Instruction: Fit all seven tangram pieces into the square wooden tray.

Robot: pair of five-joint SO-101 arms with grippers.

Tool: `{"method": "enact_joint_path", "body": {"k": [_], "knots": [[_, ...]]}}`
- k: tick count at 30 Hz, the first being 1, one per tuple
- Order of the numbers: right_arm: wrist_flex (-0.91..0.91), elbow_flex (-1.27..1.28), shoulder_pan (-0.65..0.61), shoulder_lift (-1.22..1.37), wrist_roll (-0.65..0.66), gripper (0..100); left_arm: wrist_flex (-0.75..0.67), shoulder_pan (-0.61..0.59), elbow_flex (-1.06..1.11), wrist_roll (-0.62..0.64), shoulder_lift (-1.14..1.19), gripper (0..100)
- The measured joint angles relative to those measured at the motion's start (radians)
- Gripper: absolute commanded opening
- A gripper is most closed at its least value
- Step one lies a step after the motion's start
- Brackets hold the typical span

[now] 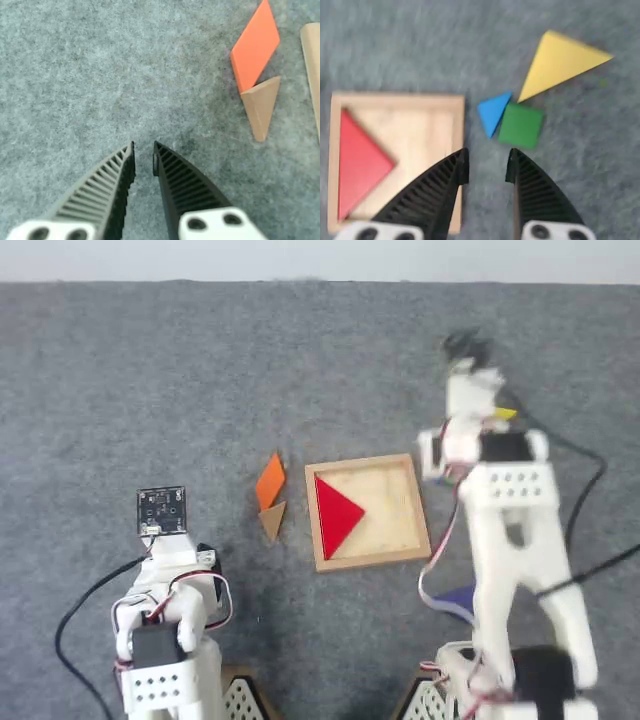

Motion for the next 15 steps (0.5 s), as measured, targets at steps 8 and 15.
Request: {"method": "enact_joint_path", "body": {"k": [8, 15], "knots": [[0.017, -0.471, 0.052, 0.531, -0.121, 28.9, 0.0, 0.0, 0.0, 0.0, 0.0, 6], [0.017, -0.842, 0.048, 0.924, -0.143, 35.4, 0.0, 0.0, 0.0, 0.0, 0.0, 6]]}}
